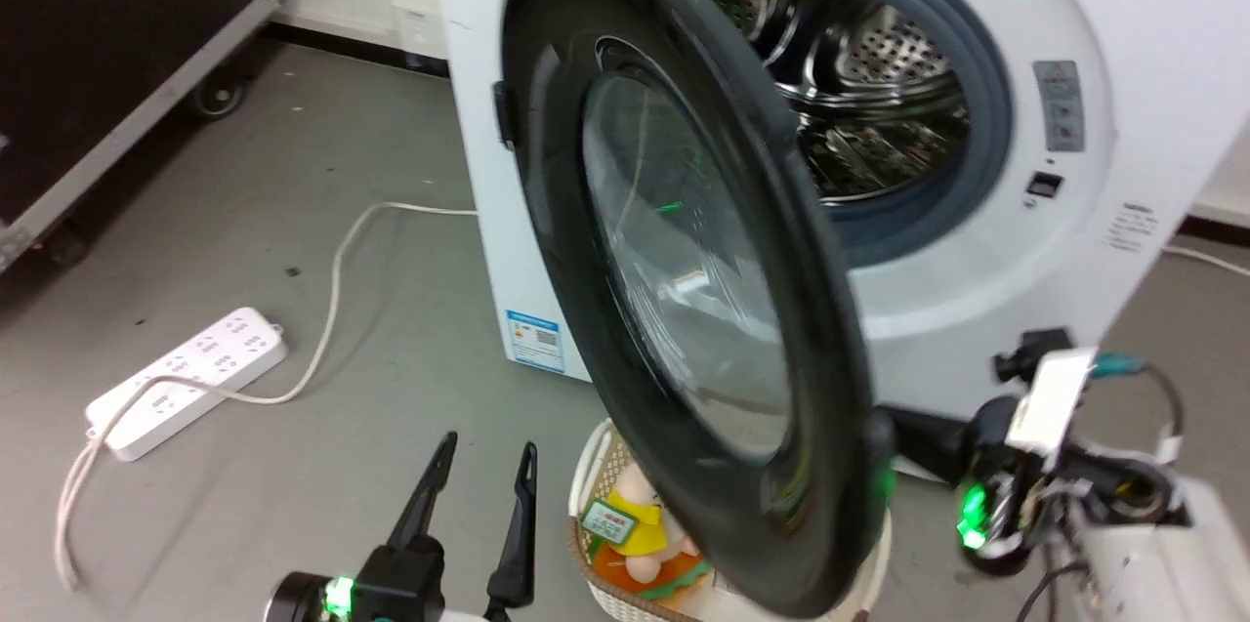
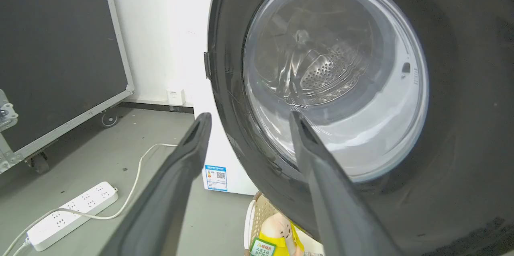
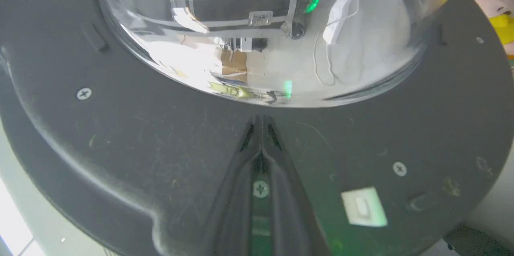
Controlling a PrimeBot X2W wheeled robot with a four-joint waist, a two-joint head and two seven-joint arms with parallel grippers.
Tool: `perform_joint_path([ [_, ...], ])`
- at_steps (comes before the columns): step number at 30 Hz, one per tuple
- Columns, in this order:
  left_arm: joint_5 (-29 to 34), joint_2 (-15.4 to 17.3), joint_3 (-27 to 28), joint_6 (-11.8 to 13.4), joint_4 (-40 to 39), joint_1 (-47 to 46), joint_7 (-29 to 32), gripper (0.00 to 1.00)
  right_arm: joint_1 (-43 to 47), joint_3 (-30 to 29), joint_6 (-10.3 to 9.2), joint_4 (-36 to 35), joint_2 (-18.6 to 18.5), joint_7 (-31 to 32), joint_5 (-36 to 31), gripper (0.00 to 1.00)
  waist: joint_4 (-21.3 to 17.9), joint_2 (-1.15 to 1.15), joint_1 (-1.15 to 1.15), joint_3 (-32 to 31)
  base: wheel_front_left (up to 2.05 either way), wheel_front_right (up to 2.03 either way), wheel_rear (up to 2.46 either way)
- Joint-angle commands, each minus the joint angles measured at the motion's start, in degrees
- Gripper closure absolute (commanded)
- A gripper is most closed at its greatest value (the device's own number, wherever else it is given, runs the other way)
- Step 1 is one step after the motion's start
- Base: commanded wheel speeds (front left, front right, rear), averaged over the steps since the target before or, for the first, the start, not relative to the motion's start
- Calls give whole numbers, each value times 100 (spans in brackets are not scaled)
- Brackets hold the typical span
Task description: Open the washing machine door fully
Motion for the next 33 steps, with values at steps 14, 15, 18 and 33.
perform_joint_path([
  [14,52,13,-27,-106,97,342,-30,0,1169,2359,7,-1190,47,-987,1583,100,589,0,0,-167,0,0,0],
  [15,52,13,-21,-110,100,351,-30,0,1195,2454,7,-1232,47,-1061,1625,100,610,0,0,-165,0,0,0],
  [18,57,13,-9,-121,106,364,-30,0,1237,2653,7,-1303,47,-1245,1692,100,660,0,0,-157,0,0,0],
  [33,18,24,212,-95,24,320,-30,0,1351,2336,7,-2296,-557,-2790,966,0,205,0,0,-130,0,0,0],
])
